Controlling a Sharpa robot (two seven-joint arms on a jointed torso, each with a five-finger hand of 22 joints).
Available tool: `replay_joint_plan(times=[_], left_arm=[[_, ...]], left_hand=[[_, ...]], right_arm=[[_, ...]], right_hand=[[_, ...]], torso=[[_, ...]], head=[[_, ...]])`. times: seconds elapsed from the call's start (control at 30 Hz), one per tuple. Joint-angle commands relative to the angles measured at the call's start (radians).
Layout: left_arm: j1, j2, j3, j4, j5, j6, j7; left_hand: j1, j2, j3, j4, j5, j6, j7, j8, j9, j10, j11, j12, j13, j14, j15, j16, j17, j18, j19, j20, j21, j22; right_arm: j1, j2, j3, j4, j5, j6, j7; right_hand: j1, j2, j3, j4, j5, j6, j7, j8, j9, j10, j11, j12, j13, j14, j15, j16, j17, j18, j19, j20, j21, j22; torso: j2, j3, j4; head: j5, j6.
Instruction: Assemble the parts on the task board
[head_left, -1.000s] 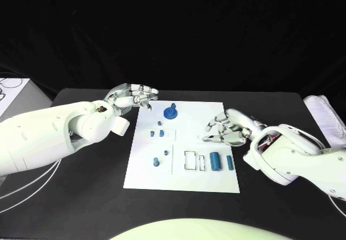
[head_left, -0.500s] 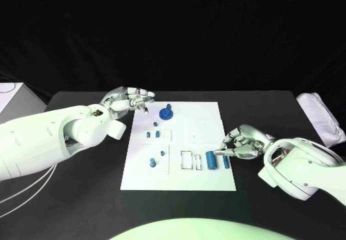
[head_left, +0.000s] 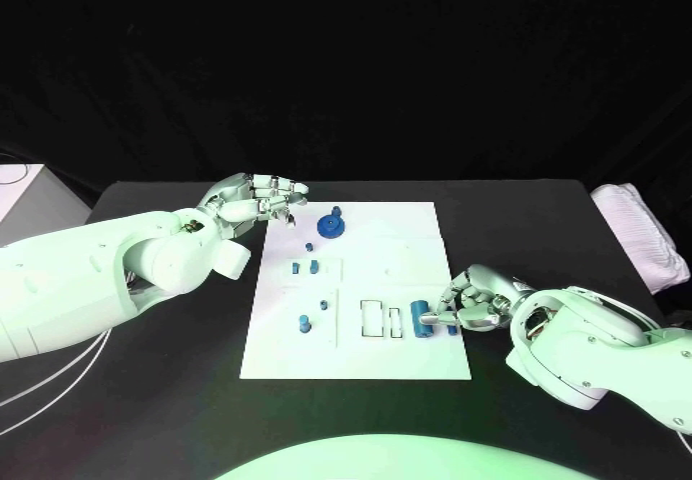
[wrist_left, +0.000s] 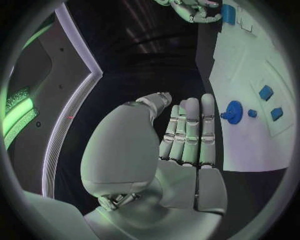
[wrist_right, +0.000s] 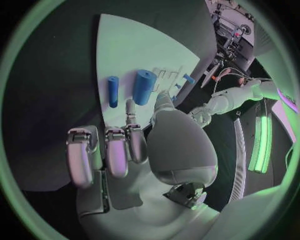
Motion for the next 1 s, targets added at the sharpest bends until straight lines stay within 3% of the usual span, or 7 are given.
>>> replay_joint_plan(times=[0.03, 0.57, 1.0], left_arm=[[0.0, -0.001, 0.0, 0.004, 0.006, 0.016, 0.006], [0.0, -0.004, 0.001, 0.004, 0.013, 0.02, 0.002], [0.0, -0.006, 0.001, 0.005, 0.014, 0.02, 0.0]], left_hand=[[-0.002, 0.008, -0.005, 0.001, 0.003, -0.007, 0.001, 0.004, -0.001, -0.004, 0.002, -0.003, -0.001, -0.003, 0.002, -0.006, -0.001, 0.014, 0.005, 0.0, -0.004, -0.002], [-0.006, 0.008, -0.007, 0.004, 0.003, -0.008, 0.001, 0.004, -0.002, -0.005, 0.002, -0.003, -0.002, -0.002, 0.003, -0.006, -0.001, 0.014, 0.005, 0.001, -0.006, -0.003], [-0.006, 0.008, -0.007, 0.004, 0.003, -0.008, 0.001, 0.004, -0.002, -0.005, 0.002, -0.003, -0.002, -0.002, 0.003, -0.006, -0.001, 0.014, 0.005, 0.001, -0.006, -0.003]], right_arm=[[-0.007, 0.011, 0.0, -0.009, -0.057, 0.015, -0.04], [-0.024, 0.076, 0.0, -0.055, -0.079, 0.022, -0.05], [-0.032, 0.113, -0.001, -0.087, -0.12, 0.096, -0.089]], right_hand=[[-0.012, -0.005, -0.008, -0.001, -0.002, 0.001, -0.006, 0.006, 0.001, 0.018, -0.003, 0.004, 0.115, 0.093, -0.007, 0.007, 0.208, -0.02, 0.102, -0.005, 0.005, 0.259], [-0.014, -0.003, -0.008, -0.001, -0.002, 0.001, -0.006, 0.007, 0.002, 0.018, -0.003, 0.004, 0.116, 0.094, -0.007, 0.008, 0.212, -0.021, 0.104, -0.005, 0.01, 0.261], [0.063, -0.004, 0.003, -0.008, -0.002, -0.001, -0.007, 0.013, 0.005, 0.015, -0.004, -0.005, 0.115, 0.095, -0.007, 0.01, 0.217, -0.022, 0.105, -0.005, 0.016, 0.263]], torso=[[0.0, 0.0003, -0.0012], [0.001, -0.0011, -0.0008], [-0.001, -0.0008, -0.0009]], head=[[0.001, -0.002], [-0.002, -0.007], [0.001, -0.011]])
